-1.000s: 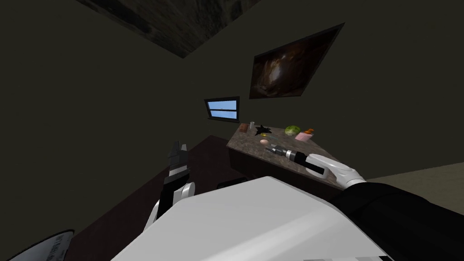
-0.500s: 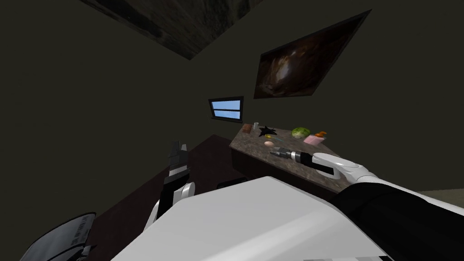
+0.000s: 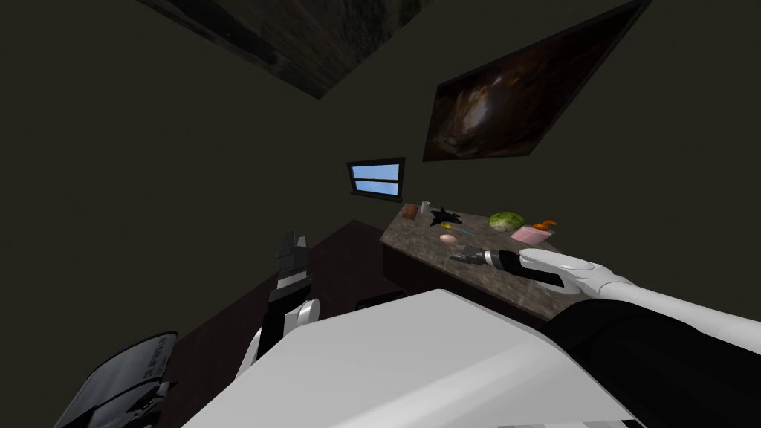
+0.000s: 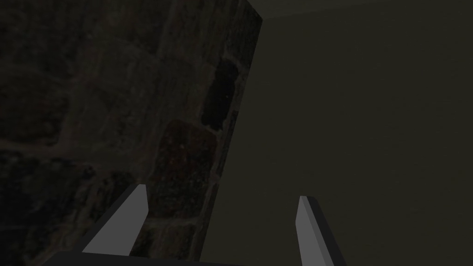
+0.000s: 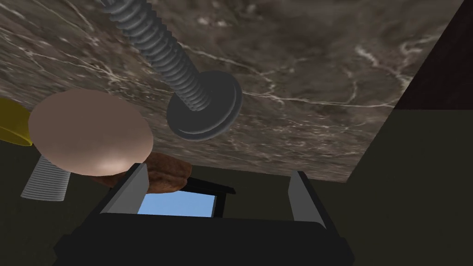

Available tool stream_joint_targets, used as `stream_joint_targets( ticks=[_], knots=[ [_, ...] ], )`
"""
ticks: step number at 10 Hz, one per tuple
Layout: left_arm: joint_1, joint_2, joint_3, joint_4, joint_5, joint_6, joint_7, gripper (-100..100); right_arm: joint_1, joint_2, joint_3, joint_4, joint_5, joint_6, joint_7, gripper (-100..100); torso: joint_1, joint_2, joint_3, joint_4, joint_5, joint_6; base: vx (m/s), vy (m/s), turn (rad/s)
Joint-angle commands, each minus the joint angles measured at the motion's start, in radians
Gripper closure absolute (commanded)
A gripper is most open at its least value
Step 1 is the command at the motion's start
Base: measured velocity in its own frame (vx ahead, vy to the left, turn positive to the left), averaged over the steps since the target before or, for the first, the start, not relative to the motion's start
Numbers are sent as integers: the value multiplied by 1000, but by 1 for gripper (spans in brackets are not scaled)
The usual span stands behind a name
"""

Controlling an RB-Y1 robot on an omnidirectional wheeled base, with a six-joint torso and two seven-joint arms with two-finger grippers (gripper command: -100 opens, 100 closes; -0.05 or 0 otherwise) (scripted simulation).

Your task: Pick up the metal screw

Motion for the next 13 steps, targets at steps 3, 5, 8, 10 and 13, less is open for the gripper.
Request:
stream_joint_targets(
  ticks=[3,5,8,10,13],
  knots=[
    [0,0,0,0,0,0,0,0,33,-99,49,45,39,-28,5,-100,0,0,0,0,0,0,33,19,88],
    [0,0,0,0,0,0,0,0,46,-138,75,67,56,-42,8,-100,0,0,0,0,0,0,28,20,69],
    [0,0,0,0,0,0,0,0,72,-213,126,107,87,-67,13,-100,0,-1,0,0,0,0,41,20,91],
    [0,0,0,0,0,0,0,0,97,-269,175,139,115,-90,16,-100,0,-1,-1,0,0,0,52,19,101],
    [0,0,0,0,0,0,0,0,120,-324,218,163,137,-110,17,-100,0,0,0,0,0,0,35,10,47]
  ],
)
